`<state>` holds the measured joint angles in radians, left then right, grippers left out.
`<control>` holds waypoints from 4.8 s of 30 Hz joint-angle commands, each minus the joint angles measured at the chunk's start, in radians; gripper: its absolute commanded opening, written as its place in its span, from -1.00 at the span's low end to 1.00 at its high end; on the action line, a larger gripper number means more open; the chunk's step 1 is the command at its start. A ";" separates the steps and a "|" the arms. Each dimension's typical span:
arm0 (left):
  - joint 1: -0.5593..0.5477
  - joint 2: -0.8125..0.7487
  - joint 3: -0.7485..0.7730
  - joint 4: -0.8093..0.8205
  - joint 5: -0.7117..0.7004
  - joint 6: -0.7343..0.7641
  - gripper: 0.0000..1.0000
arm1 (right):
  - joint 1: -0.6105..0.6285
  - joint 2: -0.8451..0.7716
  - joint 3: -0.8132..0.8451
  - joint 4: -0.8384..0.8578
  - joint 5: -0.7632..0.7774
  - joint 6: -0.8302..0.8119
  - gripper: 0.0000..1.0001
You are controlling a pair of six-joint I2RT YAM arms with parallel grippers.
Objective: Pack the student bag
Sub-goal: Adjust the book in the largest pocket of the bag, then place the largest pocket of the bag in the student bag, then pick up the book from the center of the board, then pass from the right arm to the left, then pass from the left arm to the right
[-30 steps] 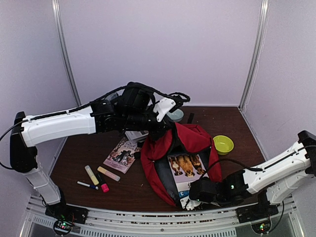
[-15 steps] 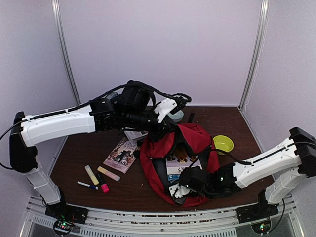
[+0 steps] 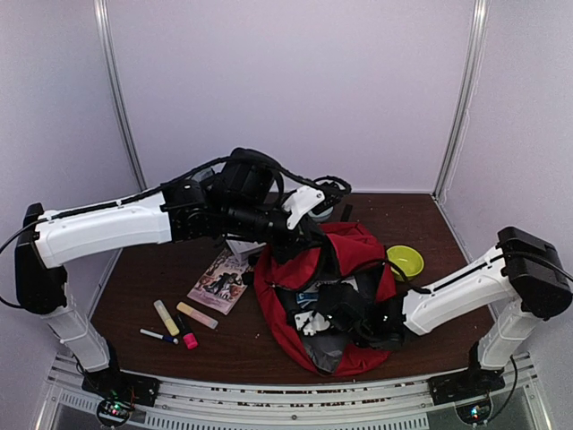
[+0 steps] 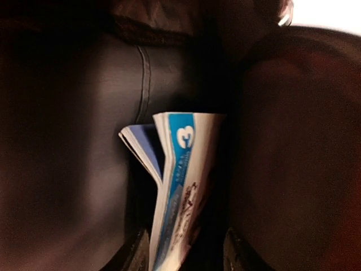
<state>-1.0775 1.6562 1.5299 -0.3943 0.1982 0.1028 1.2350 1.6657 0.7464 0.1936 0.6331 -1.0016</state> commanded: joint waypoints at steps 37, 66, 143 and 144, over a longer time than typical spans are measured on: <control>0.740 -0.159 -0.816 0.202 0.021 -0.648 0.71 | -0.118 0.367 0.821 -0.326 -0.727 1.688 0.00; 0.739 -0.143 -0.976 0.571 0.211 -0.828 0.40 | -0.196 0.784 1.129 -0.207 -1.017 1.967 -0.05; 0.083 -0.485 -0.364 -0.257 0.072 -0.055 -1.00 | -0.457 -0.535 0.416 -0.559 -1.285 0.907 0.91; 0.067 -0.475 -0.356 -0.263 0.064 -0.042 -1.00 | -0.439 -0.530 0.420 -0.563 -1.287 0.889 0.92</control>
<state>-0.9642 1.1645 1.1191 -0.6159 0.2619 -0.0574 0.7498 1.1500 1.1381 -0.2760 -0.6544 0.0273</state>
